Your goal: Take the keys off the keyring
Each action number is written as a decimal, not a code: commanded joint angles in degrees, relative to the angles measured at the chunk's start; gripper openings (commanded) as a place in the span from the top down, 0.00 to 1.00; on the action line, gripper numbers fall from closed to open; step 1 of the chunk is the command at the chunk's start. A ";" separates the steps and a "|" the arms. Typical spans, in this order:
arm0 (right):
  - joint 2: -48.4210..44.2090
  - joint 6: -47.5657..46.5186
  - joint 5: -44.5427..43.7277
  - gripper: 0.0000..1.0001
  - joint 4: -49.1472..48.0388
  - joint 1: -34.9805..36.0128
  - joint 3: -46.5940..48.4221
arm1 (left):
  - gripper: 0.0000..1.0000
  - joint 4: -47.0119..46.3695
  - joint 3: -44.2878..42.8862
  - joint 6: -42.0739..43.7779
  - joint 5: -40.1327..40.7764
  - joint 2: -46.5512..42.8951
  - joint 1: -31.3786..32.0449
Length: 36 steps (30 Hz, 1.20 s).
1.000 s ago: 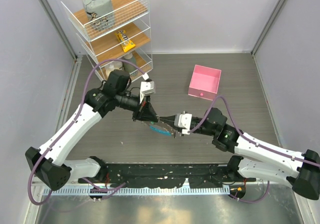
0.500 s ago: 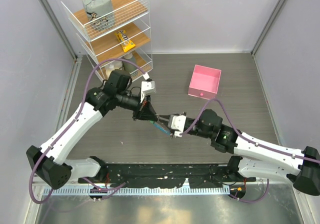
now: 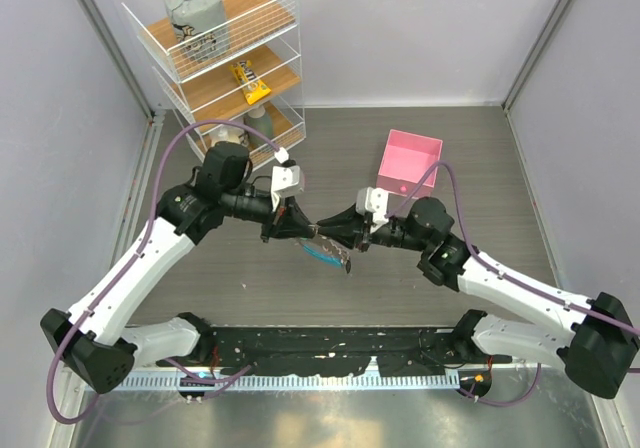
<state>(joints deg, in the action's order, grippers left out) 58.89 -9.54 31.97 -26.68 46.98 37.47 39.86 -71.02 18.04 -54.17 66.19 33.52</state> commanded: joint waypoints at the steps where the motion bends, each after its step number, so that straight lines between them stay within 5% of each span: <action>1: 1.57 12.31 8.88 0.75 -11.08 -2.93 -0.91 | 1.00 -4.44 -0.17 0.77 -1.90 -2.56 0.06; 6: 3.42 23.24 15.75 0.69 -22.01 -7.60 -2.23 | 1.00 -3.91 -0.69 -0.11 0.03 -1.95 0.06; 14: -0.44 18.59 17.16 0.65 -14.02 -9.10 -2.58 | 1.00 -3.82 -1.14 -0.20 -0.05 -1.59 0.06; 36: 3.51 18.94 16.02 0.71 -17.44 -9.10 -1.88 | 1.00 -4.79 -0.87 0.68 -1.64 -2.12 0.14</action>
<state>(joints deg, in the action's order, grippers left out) 63.05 9.23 46.50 -40.73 37.71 34.70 38.39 -70.78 18.26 -54.06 65.14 33.52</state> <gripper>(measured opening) 0.293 0.041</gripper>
